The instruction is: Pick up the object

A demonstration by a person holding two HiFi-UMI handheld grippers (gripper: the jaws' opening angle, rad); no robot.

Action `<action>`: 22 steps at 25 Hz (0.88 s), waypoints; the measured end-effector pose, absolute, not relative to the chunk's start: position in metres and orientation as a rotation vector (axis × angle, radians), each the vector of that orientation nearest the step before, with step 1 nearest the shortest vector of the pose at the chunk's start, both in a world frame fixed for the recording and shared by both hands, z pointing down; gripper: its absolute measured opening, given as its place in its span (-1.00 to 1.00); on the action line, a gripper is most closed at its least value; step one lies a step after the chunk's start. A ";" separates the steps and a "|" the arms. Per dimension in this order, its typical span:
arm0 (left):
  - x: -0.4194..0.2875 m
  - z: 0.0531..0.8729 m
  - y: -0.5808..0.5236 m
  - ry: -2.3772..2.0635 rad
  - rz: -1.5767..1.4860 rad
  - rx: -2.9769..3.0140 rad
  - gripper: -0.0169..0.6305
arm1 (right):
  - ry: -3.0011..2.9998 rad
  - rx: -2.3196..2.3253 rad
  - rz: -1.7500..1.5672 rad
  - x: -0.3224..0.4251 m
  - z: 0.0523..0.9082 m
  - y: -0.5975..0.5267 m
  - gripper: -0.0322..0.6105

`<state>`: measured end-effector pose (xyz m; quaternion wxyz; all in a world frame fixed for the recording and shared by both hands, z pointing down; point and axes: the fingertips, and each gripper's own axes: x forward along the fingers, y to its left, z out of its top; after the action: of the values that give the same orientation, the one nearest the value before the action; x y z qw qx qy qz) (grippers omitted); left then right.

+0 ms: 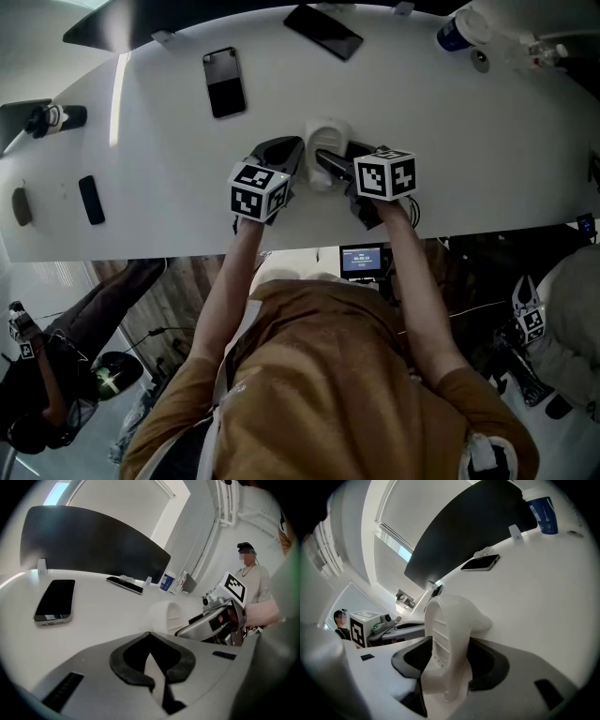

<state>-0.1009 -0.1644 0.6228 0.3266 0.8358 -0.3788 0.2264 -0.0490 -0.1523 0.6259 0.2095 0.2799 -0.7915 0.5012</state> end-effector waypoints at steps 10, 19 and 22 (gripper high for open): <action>-0.101 0.623 -0.165 -0.995 0.583 2.178 -0.93 | -2.198 0.765 1.422 -0.047 0.626 -0.151 -0.16; -0.108 0.618 -0.169 -1.029 0.568 2.160 -0.93 | -2.241 0.772 1.411 -0.048 0.614 -0.152 -0.35; -0.109 0.616 -0.170 -1.039 0.555 2.159 -0.93 | -2.258 0.772 1.415 -0.047 0.609 -0.151 -0.39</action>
<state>-0.1085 -0.1699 0.6162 0.3345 0.8272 -0.3982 0.2128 -0.0471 -0.1514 0.6088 0.1824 0.2737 -0.8002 0.5016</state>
